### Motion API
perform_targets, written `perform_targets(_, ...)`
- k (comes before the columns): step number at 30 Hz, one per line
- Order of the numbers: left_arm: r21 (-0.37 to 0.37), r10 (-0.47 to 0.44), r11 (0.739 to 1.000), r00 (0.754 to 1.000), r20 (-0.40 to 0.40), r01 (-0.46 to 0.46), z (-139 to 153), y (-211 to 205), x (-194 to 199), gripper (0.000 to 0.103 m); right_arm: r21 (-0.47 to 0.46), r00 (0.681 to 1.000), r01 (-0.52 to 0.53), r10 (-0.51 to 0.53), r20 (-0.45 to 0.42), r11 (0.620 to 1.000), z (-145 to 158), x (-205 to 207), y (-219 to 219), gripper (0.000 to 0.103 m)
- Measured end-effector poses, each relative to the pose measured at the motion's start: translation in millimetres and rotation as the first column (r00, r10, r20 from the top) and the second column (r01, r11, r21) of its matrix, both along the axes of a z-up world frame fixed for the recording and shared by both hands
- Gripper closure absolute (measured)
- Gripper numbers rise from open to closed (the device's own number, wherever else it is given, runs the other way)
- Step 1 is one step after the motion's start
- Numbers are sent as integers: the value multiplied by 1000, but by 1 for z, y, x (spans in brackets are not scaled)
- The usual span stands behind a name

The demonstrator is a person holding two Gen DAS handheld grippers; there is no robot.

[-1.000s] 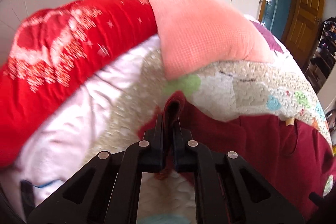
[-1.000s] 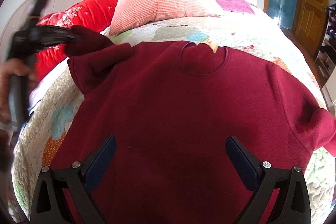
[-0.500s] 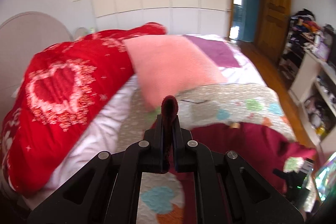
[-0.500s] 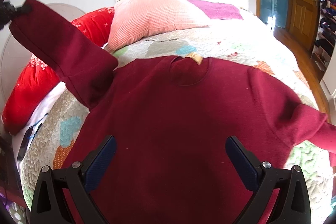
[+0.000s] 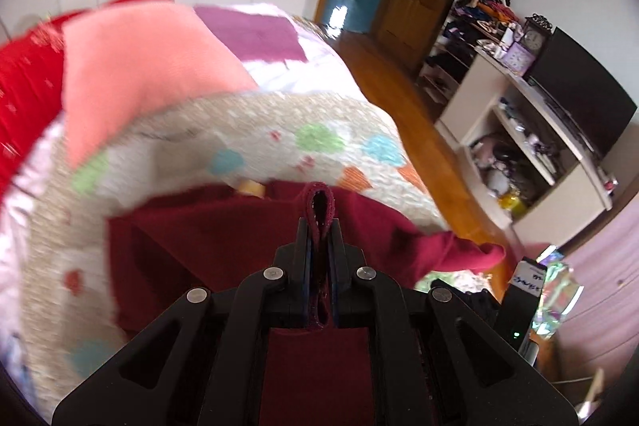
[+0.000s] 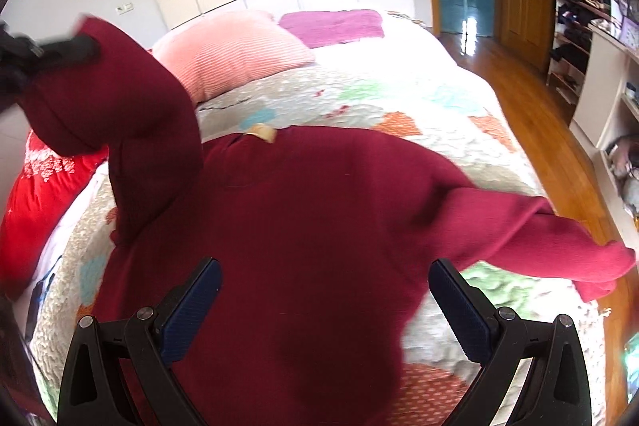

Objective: Fold small clothes

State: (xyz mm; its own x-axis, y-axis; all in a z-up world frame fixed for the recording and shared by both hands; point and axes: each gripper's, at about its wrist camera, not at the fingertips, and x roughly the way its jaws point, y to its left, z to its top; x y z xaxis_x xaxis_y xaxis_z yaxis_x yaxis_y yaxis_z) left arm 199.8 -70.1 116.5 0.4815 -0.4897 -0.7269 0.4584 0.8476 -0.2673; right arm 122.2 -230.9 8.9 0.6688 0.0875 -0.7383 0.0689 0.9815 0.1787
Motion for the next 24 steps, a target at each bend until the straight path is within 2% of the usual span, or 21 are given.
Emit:
perform_targets(5,-81,-103,992,985,-138,92,-66,-44,0,97,14,998,51,-51,-39,999,-9,1,-24,0)
perform_targets(7,-85,-108,992,979,-173,94,-81,-50,0,89,18,997,61,-60,-55,998,-13,1,-29,0)
perform_targets(9,-90,-105,992,975,-197,88,-87,-47,-2,69,18,996,62,-61,-66,998,-16,1,-32,0)
perform_targets(11,-91,-96,993,976,-197,79,-81,-32,-3,55,19,996,54,-53,-67,998,-17,-1,-34,0)
perform_targets(13,-103,-84,992,982,-166,68,-70,-7,-9,49,14,997,54,-53,-58,998,-14,-2,-35,0)
perform_targets(17,-39,44,998,996,-75,-47,-60,58,-26,36,27,998,67,-66,-11,997,-7,-2,-42,0)
perform_targets(20,-23,136,990,985,-104,-139,-77,101,-31,35,15,1000,25,-24,-15,1000,-7,5,-36,0)
perform_targets(22,-30,204,977,969,-142,-210,-93,126,-28,36,-17,1000,-8,7,-21,1000,-11,15,-29,0)
perform_targets(24,-4,271,962,955,-121,-273,-103,140,-25,36,-64,999,-30,27,-46,997,-17,25,-21,1)
